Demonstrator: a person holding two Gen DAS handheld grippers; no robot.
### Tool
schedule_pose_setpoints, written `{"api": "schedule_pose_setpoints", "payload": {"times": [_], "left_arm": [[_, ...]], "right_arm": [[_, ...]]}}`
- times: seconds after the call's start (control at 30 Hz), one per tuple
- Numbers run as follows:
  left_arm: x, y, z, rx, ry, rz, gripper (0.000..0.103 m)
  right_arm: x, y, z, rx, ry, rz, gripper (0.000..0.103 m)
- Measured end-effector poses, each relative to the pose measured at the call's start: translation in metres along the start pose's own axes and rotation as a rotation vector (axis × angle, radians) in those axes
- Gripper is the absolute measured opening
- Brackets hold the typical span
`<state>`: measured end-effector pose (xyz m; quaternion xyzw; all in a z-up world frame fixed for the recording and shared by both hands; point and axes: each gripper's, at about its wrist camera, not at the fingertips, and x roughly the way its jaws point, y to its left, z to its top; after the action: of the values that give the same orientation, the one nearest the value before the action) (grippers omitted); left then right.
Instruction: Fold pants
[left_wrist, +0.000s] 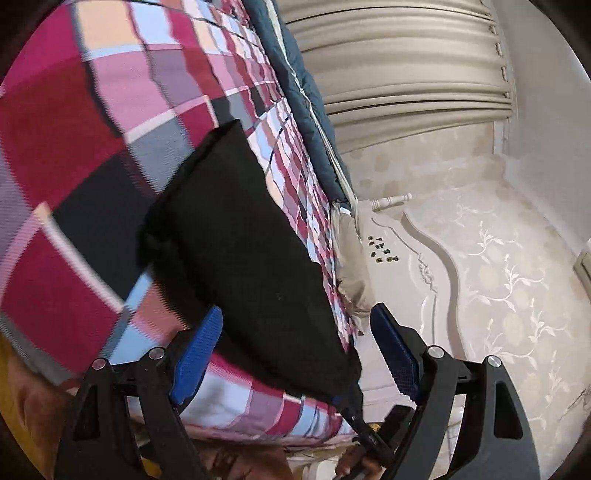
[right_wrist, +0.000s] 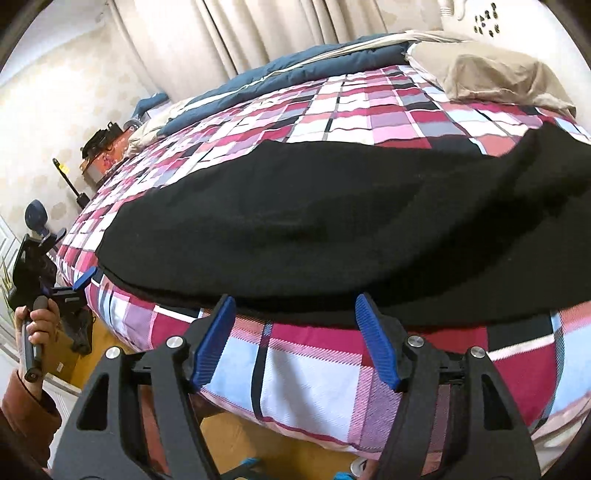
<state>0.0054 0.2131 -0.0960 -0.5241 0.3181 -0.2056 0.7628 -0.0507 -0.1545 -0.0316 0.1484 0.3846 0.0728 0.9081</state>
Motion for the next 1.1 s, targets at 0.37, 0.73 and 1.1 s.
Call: {"api": "schedule_pose_setpoints", "payload": {"times": [0.37, 0.73, 1.1], "left_arm": [[0.002, 0.013, -0.004, -0.009, -0.027, 0.097, 0.081], [0.005, 0.015, 0.000, -0.011, -0.057, 0.124, 0.081], [0.014, 0.013, 0.008, 0.025, -0.084, 0.186, 0.070]], "right_arm": [[-0.001, -0.008, -0.002, 0.120, -0.007, 0.084, 0.068], [-0.003, -0.009, -0.006, 0.288, -0.001, 0.215, 0.068], [0.042, 0.014, -0.010, 0.579, 0.120, 0.563, 0.068]]}}
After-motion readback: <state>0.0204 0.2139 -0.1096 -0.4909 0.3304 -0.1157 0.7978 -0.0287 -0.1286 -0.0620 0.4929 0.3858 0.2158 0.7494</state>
